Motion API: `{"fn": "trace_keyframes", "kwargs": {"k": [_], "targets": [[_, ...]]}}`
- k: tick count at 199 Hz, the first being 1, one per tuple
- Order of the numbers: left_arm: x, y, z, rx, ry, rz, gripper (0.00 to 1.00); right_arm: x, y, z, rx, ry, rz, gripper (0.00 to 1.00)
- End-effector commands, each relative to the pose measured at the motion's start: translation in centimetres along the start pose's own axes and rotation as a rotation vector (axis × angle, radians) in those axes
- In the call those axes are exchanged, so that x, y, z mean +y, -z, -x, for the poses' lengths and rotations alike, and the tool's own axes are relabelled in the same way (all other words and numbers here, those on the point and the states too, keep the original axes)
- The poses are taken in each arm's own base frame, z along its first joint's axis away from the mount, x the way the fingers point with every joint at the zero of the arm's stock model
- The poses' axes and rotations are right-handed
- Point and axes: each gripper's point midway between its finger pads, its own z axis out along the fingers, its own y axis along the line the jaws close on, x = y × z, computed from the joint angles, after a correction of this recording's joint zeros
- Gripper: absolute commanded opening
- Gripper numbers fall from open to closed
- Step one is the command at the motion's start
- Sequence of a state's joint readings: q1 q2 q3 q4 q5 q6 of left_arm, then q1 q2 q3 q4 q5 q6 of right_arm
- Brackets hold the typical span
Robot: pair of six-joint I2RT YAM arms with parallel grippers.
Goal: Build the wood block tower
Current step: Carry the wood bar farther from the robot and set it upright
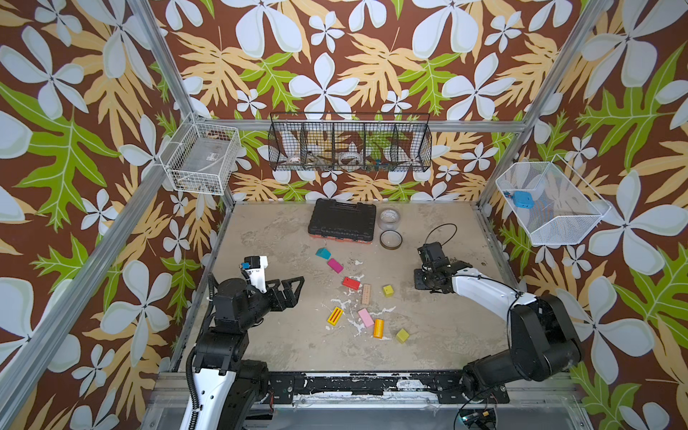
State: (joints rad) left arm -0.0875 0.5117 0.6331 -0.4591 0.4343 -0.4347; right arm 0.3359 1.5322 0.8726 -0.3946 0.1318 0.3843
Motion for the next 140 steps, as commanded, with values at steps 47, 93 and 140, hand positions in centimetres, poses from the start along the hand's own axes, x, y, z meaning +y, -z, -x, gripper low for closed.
{"fn": "trace_keyframes", "kwargs": {"k": [47, 93, 140], "targets": [[-0.3, -0.5, 0.0, 0.021, -0.011, -0.016, 1.0, 0.1, -3.1, -1.4, 0.076, 0.017, -0.029, 0.06], [-0.3, -0.3, 0.1, 0.012, -0.015, -0.017, 1.0, -0.3, -3.4, -1.6, 0.082, 0.016, -0.047, 0.12], [-0.5, -0.3, 0.0, 0.014, -0.018, -0.022, 1.0, -0.6, -3.2, -1.8, 0.08, 0.01, -0.059, 0.19]]}}
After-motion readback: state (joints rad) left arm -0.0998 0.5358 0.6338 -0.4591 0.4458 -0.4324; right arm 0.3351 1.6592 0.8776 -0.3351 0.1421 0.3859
